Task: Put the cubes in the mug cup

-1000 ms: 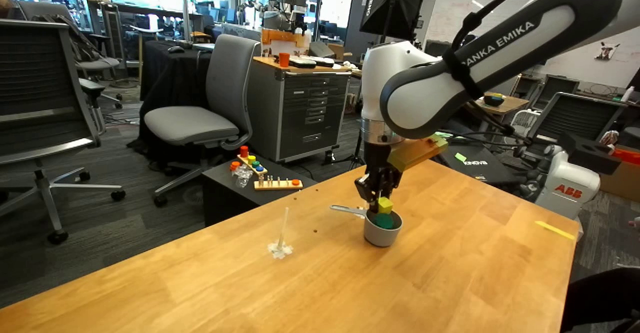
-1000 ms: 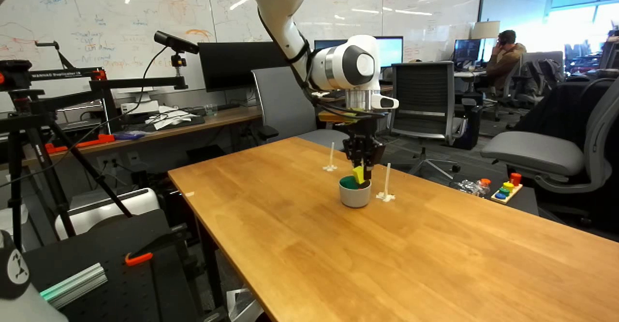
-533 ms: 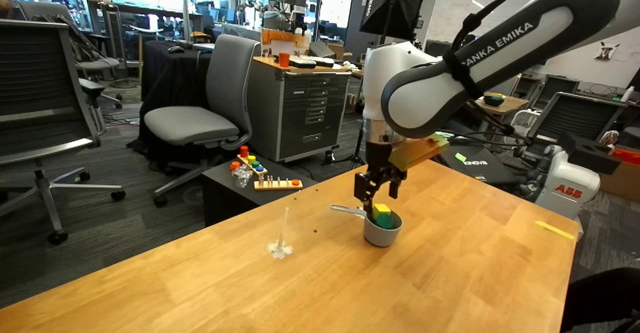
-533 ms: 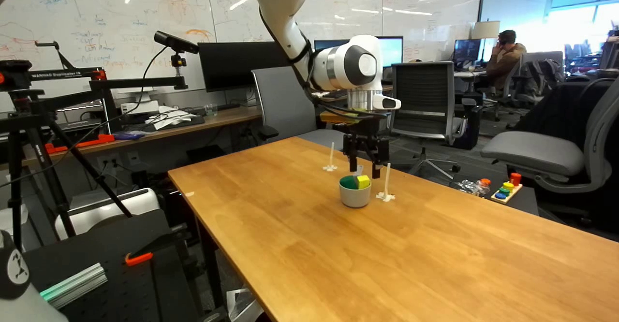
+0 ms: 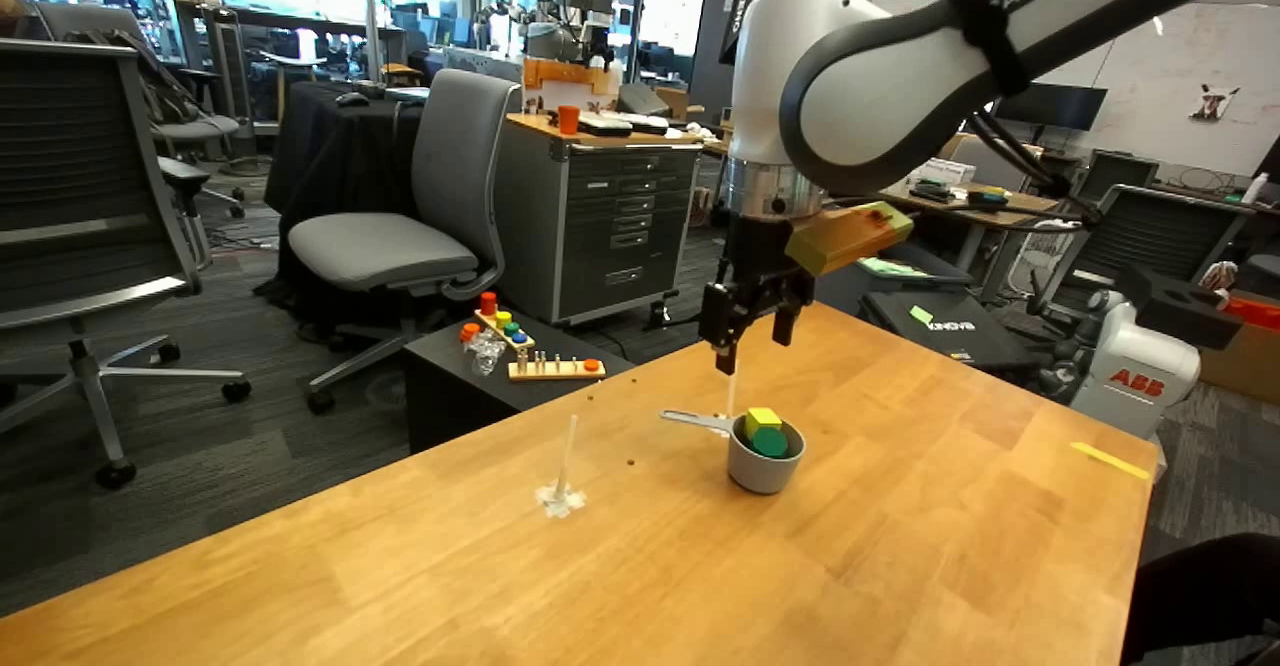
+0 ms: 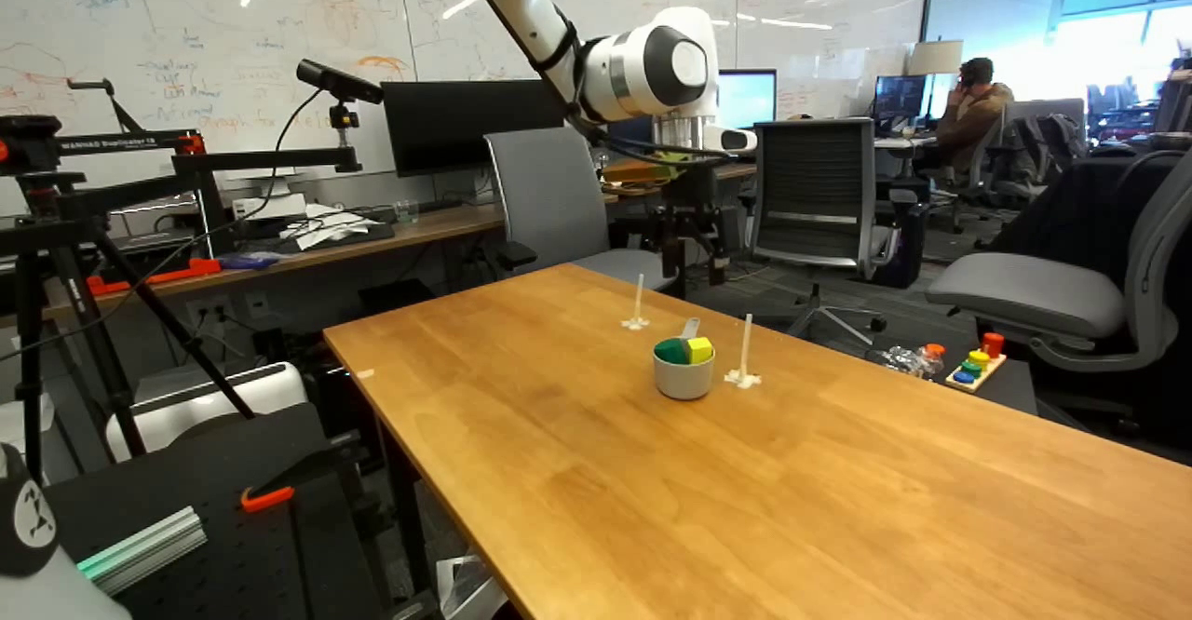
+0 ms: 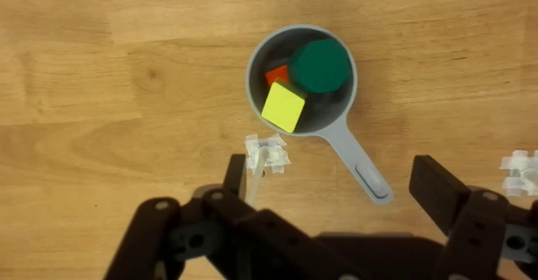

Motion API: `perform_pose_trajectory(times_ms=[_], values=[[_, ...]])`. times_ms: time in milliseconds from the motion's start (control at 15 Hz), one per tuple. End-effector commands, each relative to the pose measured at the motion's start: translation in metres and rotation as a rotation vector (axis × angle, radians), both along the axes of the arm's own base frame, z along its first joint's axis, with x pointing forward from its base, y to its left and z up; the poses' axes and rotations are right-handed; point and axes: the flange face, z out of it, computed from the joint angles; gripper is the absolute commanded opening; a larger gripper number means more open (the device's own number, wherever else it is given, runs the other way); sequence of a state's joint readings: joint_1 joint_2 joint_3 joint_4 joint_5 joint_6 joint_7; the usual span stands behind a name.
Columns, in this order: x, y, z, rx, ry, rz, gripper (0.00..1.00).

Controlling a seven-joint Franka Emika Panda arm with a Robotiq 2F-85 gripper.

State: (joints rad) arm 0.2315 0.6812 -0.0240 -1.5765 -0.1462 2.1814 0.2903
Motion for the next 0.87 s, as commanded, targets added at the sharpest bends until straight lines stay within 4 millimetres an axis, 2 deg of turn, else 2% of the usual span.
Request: perform_pose_trajectory(times_ms=[0, 200, 333, 400, 800], values=[[-0.028, 0.011, 0.045, 0.002, -0.006, 0.054, 1.00], [-0.047, 0.010, 0.060, 0.009, 0.006, 0.071, 1.00], [-0.061, 0.008, 0.061, 0.003, 0.039, 0.075, 1.00], [-0.039, 0.012, 0.051, 0.007, 0.014, 0.051, 1.00], [-0.043, 0.011, 0.046, 0.005, 0.026, 0.051, 1.00]])
